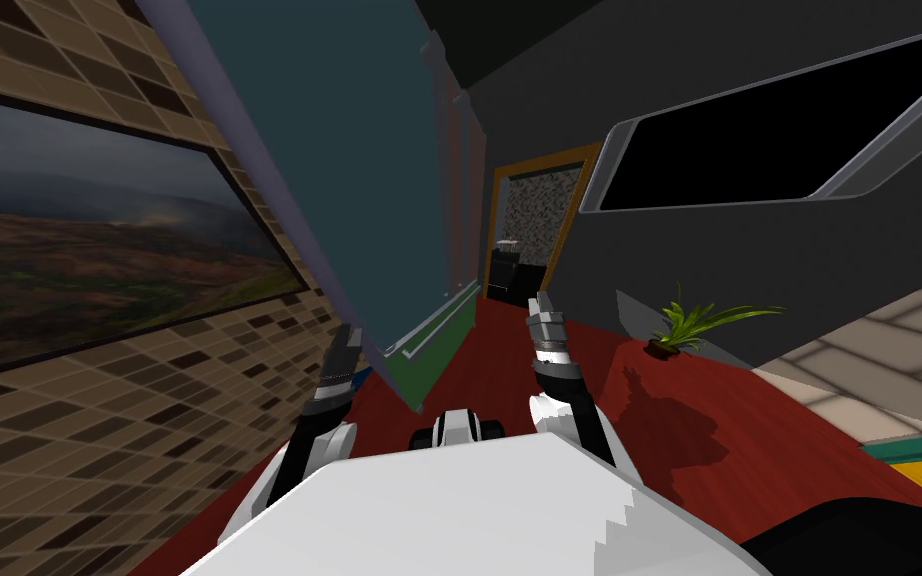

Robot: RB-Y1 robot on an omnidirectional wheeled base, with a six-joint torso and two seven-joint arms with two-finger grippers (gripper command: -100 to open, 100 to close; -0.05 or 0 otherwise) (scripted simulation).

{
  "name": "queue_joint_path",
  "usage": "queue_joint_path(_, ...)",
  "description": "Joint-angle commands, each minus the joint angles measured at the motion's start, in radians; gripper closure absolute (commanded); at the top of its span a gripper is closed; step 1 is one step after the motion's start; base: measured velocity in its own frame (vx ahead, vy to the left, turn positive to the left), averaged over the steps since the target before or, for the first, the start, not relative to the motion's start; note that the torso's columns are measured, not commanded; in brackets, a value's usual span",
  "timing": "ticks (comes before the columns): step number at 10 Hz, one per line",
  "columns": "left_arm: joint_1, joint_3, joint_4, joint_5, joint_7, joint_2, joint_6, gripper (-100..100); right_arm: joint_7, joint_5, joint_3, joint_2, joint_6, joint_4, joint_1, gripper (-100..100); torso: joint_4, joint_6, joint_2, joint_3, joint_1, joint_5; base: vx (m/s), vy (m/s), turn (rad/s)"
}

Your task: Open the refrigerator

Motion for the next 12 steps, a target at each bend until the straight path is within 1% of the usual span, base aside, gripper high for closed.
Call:
queue_joint_path(1,-0.012,0.005,0.069,-0.008,0.001,0.002,-0.013,-100,0.0,0.0,0.0,0.0,0.0,0.0,0.0,0,0.0,0.0,0.001,0.0,0.0,0.0,0.031,-0.023,0.009)
queue_joint_path(2,-0.012,0.005,0.081,-0.008,0.001,0.002,-0.013,-100,0.0,0.0,0.0,0.0,0.0,0.0,0.0,0,0.0,0.0,0.001,0.001,0.0,0.0,0.025,-0.024,0.005)
queue_joint_path(4,-0.031,0.014,0.151,-0.018,0.003,0.003,-0.029,-100,0.0,0.0,0.0,0.0,0.0,0.0,0.0,0,0.0,0.0,0.001,0.001,0.0,0.0,0.038,-0.036,0.013)
queue_joint_path(5,-0.04,0.018,0.199,-0.023,0.004,0.003,-0.037,-100,0.0,0.0,0.0,0.0,0.0,0.0,0.0,0,0.0,0.0,0.0,0.0,0.0,0.0,0.062,-0.054,0.014)
queue_joint_path(8,-0.05,0.023,0.269,-0.029,0.005,0.002,-0.046,-100,0.0,0.0,0.0,0.0,0.0,0.0,0.0,0,-0.001,0.001,-0.001,0.0,0.003,0.002,0.032,-0.031,0.01)
queue_joint_path(9,-0.06,0.027,0.305,-0.034,0.005,0.001,-0.055,-100,0.0,0.0,0.0,0.0,0.0,0.0,0.0,0,-0.002,0.001,-0.003,-0.001,0.004,0.002,0.023,-0.035,0.008)
queue_joint_path(10,-0.06,0.027,0.318,-0.034,0.005,0.001,-0.055,-100,0.0,0.0,0.0,0.0,0.0,0.0,0.0,0,-0.003,0.001,-0.005,-0.003,0.004,0.003,0.02,-0.025,0.013)
queue_joint_path(12,-0.079,0.037,0.393,-0.045,0.007,-0.003,-0.073,-100,0.0,0.0,0.0,0.0,0.0,0.0,0.0,0,-0.005,0.002,-0.009,-0.005,0.005,0.004,0.032,-0.041,0.019)
